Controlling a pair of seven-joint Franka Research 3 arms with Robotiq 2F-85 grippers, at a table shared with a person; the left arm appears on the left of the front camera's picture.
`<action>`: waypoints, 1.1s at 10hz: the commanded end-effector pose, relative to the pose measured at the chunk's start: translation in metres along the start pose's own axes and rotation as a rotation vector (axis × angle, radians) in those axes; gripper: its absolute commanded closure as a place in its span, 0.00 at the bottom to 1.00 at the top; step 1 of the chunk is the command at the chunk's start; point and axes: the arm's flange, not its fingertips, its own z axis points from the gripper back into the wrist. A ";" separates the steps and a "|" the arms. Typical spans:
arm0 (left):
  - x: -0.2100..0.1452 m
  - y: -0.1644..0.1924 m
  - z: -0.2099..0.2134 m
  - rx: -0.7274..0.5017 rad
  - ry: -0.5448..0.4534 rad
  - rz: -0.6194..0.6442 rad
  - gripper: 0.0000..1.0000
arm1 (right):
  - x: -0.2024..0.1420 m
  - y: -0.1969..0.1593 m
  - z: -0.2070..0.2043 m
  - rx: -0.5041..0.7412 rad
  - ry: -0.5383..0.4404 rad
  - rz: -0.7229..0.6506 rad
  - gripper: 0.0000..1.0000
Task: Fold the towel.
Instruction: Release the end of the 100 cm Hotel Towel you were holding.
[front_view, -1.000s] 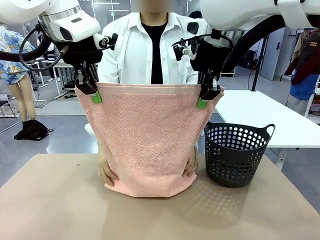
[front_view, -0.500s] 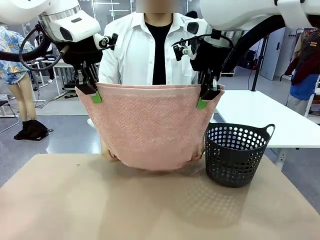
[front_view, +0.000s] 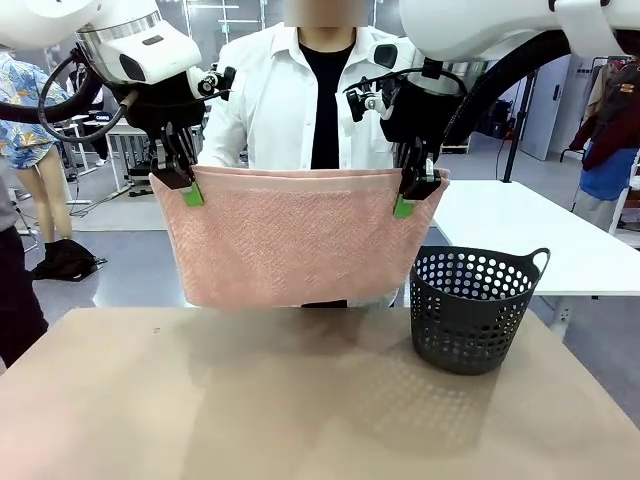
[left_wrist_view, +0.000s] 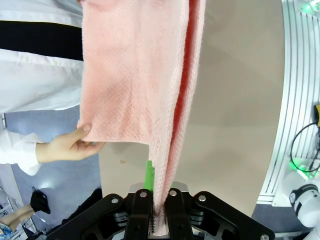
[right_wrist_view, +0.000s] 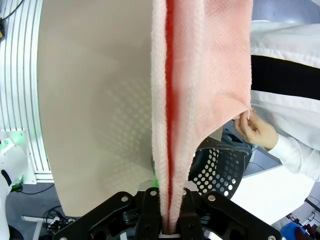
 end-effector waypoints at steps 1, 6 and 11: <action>-0.001 0.001 0.001 0.001 -0.001 0.001 1.00 | 0.000 0.000 0.002 -0.004 0.000 0.008 1.00; -0.001 0.001 0.001 0.001 -0.001 0.001 1.00 | 0.000 0.000 0.002 -0.004 0.000 0.008 1.00; -0.001 0.001 0.001 0.001 -0.001 0.001 1.00 | 0.000 0.000 0.002 -0.004 0.000 0.008 1.00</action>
